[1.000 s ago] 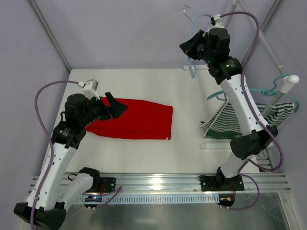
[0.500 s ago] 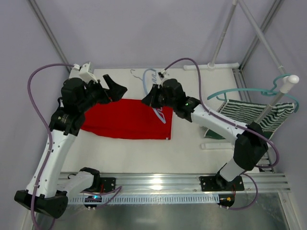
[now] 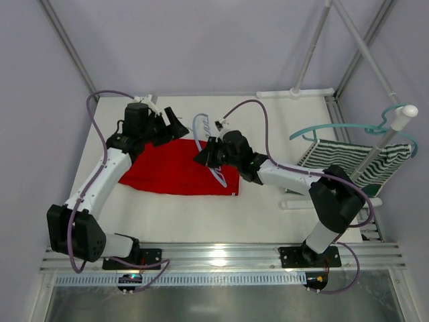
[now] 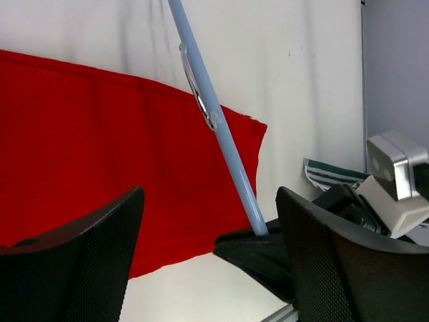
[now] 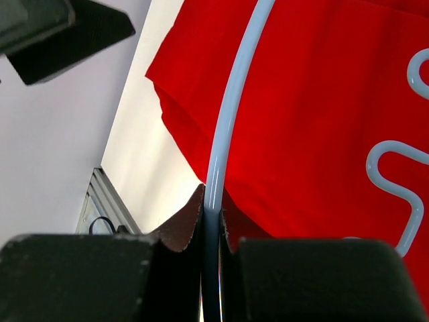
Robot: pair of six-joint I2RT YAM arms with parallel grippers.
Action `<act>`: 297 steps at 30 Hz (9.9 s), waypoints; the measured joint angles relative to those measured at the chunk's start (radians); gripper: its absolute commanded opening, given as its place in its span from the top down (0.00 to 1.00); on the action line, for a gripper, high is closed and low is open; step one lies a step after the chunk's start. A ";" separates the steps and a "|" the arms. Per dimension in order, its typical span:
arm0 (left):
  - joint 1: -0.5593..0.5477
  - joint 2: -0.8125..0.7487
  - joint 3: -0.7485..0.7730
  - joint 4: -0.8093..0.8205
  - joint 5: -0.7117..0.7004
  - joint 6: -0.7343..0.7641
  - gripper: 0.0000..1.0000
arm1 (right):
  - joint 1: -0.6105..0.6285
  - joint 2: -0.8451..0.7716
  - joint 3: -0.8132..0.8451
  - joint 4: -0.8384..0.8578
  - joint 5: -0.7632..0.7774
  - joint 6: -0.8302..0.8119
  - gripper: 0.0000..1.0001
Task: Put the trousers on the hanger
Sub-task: Place trousers on hanger
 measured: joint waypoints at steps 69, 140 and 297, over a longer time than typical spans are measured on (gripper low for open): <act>0.029 0.240 0.143 0.046 0.055 -0.127 0.43 | 0.159 0.212 0.253 -0.401 0.803 -0.345 0.96; 0.732 0.402 -0.127 -0.147 -0.093 0.087 0.43 | -0.107 0.378 0.136 0.089 0.179 0.074 0.96; 0.032 0.484 -0.444 0.865 0.382 -0.588 1.00 | 0.020 -0.013 -0.402 0.235 0.265 0.321 0.40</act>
